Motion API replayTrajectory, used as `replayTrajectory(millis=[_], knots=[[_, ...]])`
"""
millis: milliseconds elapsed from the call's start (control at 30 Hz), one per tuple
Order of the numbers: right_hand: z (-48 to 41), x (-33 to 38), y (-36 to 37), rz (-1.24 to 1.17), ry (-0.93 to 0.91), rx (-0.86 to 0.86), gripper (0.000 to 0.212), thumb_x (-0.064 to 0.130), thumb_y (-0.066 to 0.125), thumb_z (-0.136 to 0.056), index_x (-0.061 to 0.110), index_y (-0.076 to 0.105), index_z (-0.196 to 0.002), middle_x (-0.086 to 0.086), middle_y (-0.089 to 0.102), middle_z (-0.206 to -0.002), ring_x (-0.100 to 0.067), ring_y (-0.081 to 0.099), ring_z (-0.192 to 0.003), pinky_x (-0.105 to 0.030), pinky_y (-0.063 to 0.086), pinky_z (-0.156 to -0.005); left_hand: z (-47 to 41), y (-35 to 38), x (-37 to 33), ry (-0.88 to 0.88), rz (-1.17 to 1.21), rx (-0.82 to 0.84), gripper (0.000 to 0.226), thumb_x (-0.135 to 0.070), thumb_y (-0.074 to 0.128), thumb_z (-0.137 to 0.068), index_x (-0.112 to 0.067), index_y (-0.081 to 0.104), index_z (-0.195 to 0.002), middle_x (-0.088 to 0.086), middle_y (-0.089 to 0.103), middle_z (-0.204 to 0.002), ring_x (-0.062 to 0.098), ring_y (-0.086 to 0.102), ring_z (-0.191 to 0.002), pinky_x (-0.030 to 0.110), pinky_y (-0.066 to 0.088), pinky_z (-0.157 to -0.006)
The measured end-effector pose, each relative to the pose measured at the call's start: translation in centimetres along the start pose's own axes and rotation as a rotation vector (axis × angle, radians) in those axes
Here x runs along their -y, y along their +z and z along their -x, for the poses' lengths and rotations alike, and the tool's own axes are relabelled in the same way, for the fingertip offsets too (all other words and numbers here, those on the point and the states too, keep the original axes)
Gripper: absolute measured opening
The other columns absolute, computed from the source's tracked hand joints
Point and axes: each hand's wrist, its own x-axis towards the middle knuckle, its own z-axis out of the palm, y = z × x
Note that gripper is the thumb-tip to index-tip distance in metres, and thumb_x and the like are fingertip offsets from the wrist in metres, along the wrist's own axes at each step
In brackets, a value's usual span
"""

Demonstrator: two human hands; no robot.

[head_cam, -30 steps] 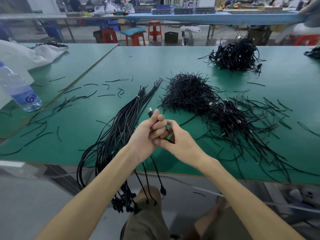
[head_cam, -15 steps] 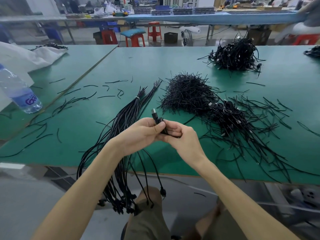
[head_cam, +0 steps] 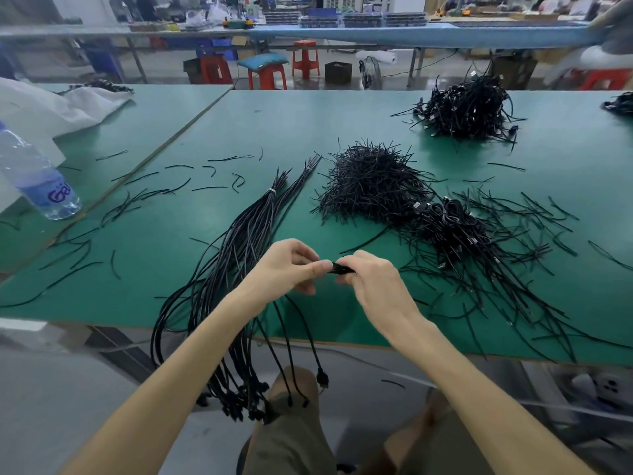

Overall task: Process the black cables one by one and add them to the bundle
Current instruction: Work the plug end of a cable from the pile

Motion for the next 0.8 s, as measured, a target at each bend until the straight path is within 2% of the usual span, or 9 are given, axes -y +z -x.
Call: replayTrajectory(millis=[67, 167, 267, 333, 400, 600, 667, 733, 800], knots=[[0.2, 0.0, 0.1, 0.054, -0.013, 0.025, 0.019, 0.005, 0.056, -0.101, 0.010, 0.070, -0.112, -0.003, 0.063, -0.098, -0.025, 0.064, -0.089, -0.045, 0.052, -0.080, -0.2, -0.3, -0.1, 0.027, -0.055, 0.025, 0.032, -0.032, 0.074, -0.092, -0.006, 0.064, -0.107, 0.005, 0.078, -0.082, 0.020, 0.072, -0.064, 0.030, 0.060, -0.065], [0.2, 0.0, 0.2, 0.195, -0.053, 0.052, 0.018, 0.007, 0.052, -0.103, 0.010, 0.067, -0.113, -0.004, 0.058, -0.096, -0.026, 0.060, -0.085, -0.043, 0.051, -0.077, -0.4, -0.8, -0.2, 0.084, -0.304, 0.118, 0.031, -0.043, 0.061, -0.099, -0.013, 0.065, -0.105, 0.002, 0.076, -0.083, 0.018, 0.071, -0.062, 0.036, 0.059, -0.072], [0.1, 0.1, 0.5, 0.304, -0.120, 0.103, 0.018, 0.001, 0.051, -0.101, 0.008, 0.064, -0.111, -0.004, 0.057, -0.098, -0.024, 0.058, -0.089, -0.042, 0.052, -0.077, -0.5, -0.5, -0.4, 0.113, -0.648, 0.197, 0.044, -0.055, 0.039, -0.104, -0.017, 0.061, -0.094, 0.000, 0.070, -0.080, 0.012, 0.066, -0.058, 0.035, 0.055, -0.070], [0.1, 0.2, 0.7, 0.311, -0.130, 0.094, 0.018, -0.001, 0.050, -0.099, 0.007, 0.064, -0.107, -0.004, 0.056, -0.098, -0.023, 0.057, -0.087, -0.042, 0.053, -0.075, -0.5, 0.2, -0.2, 0.122, -0.750, 0.214, 0.053, -0.055, 0.030, -0.106, -0.012, 0.059, -0.096, 0.005, 0.066, -0.085, 0.019, 0.063, -0.069, 0.038, 0.054, -0.073], [0.0, 0.2, 0.8, 0.301, -0.119, 0.052, 0.020, -0.003, 0.052, -0.098, 0.008, 0.064, -0.110, -0.004, 0.056, -0.098, -0.021, 0.055, -0.081, -0.039, 0.052, -0.070, -0.3, 0.8, 0.1, 0.151, -0.786, 0.197, 0.055, -0.053, 0.024, -0.107, -0.010, 0.056, -0.099, 0.007, 0.064, -0.090, 0.028, 0.061, -0.080, 0.046, 0.052, -0.080], [-0.3, -0.4, 1.2, 0.343, -0.152, 0.004, 0.027, 0.016, 0.055, -0.104, 0.010, 0.052, -0.130, -0.003, 0.051, -0.109, -0.020, 0.057, -0.086, -0.031, 0.048, -0.056, -0.7, 1.3, 0.7, 0.224, -0.757, 0.046, 0.047, -0.047, 0.027, -0.110, -0.010, 0.050, -0.093, 0.008, 0.062, -0.084, 0.033, 0.058, -0.077, 0.052, 0.050, -0.076], [-0.7, -0.8, 1.5, 0.439, -0.137, 0.012, 0.034, 0.015, 0.053, -0.104, 0.010, 0.045, -0.137, -0.002, 0.049, -0.114, -0.018, 0.058, -0.093, -0.027, 0.045, -0.055, -1.1, 1.3, 0.9, 0.225, -0.731, 0.006, 0.044, -0.044, 0.030, -0.110, -0.010, 0.049, -0.091, 0.007, 0.061, -0.081, 0.034, 0.058, -0.075, 0.051, 0.049, -0.074], [-1.2, -1.1, 1.5, 0.517, -0.130, 0.029, 0.032, 0.010, 0.054, -0.102, 0.012, 0.045, -0.133, -0.001, 0.048, -0.114, -0.017, 0.059, -0.095, -0.026, 0.046, -0.057, -1.5, 1.3, 1.0, 0.236, -0.698, 0.026, 0.041, -0.042, 0.031, -0.111, -0.012, 0.051, -0.090, 0.007, 0.062, -0.081, 0.032, 0.058, -0.075, 0.048, 0.048, -0.072], [-1.7, -1.2, 1.1, 0.557, -0.140, 0.037, 0.025, 0.006, 0.055, -0.100, 0.014, 0.049, -0.123, 0.001, 0.049, -0.110, -0.017, 0.059, -0.094, -0.028, 0.047, -0.058, -2.0, 1.1, 1.2, 0.231, -0.628, 0.091, 0.039, -0.039, 0.031, -0.111, -0.020, 0.055, -0.086, 0.001, 0.062, -0.079, 0.020, 0.058, -0.071, 0.038, 0.046, -0.068]])
